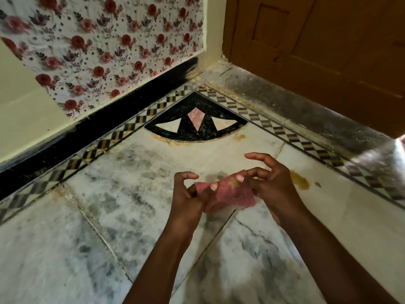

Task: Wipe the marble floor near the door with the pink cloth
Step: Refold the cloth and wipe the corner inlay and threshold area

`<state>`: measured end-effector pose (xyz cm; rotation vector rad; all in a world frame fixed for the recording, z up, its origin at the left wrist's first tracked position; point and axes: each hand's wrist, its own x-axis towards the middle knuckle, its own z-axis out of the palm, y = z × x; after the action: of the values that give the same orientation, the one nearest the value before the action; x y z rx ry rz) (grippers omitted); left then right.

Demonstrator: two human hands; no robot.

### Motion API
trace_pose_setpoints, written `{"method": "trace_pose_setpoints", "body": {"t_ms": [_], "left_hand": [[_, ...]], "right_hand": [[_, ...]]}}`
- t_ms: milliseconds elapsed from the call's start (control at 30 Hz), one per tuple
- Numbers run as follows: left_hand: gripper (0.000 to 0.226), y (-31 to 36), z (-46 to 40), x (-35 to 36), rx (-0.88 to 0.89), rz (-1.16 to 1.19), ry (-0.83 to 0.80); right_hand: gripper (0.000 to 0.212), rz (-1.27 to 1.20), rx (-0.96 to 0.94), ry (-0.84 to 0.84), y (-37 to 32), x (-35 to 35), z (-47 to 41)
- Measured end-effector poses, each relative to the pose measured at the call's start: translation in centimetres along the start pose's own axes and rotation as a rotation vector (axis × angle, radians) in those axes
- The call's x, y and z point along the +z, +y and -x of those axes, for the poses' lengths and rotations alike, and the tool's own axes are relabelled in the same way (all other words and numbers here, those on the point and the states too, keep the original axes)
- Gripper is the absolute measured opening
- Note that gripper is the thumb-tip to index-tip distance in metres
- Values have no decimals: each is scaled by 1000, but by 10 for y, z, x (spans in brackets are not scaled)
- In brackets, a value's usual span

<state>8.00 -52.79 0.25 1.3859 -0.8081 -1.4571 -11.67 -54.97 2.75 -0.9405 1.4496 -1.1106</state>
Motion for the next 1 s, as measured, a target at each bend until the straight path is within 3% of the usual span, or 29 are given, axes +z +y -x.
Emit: {"method": "trace_pose_setpoints", "body": {"t_ms": [100,233,400,567,667,767,867,933,1000], "left_hand": [[24,4,-2,6,121,-58,-8],[33,3,-9,11,234,-191,69],[32,3,-14,1,242,-422,43],[11,12,-20,0,272,-508,14],[16,28,-32,5,435,-593,70],[17,40,-43,4,588,-516,113],[25,30,-51,-11,651,-547,109],[39,5,-57,-25,584,-679,76],[29,-27,-60,-42,489,-832,53]], "right_hand": [[50,-14,-83,4,-2,-2,0],[37,114,-169,16,0,0,-5],[26,327,-240,35,18,-2,-15],[21,427,-258,44,20,-4,-23],[28,368,-361,70,7,-2,-26],[21,318,-492,89,-10,0,-24],[18,408,-480,-17,-8,0,-22],[20,544,-405,-130,14,2,-23],[24,661,-324,-200,45,5,-25]]}}
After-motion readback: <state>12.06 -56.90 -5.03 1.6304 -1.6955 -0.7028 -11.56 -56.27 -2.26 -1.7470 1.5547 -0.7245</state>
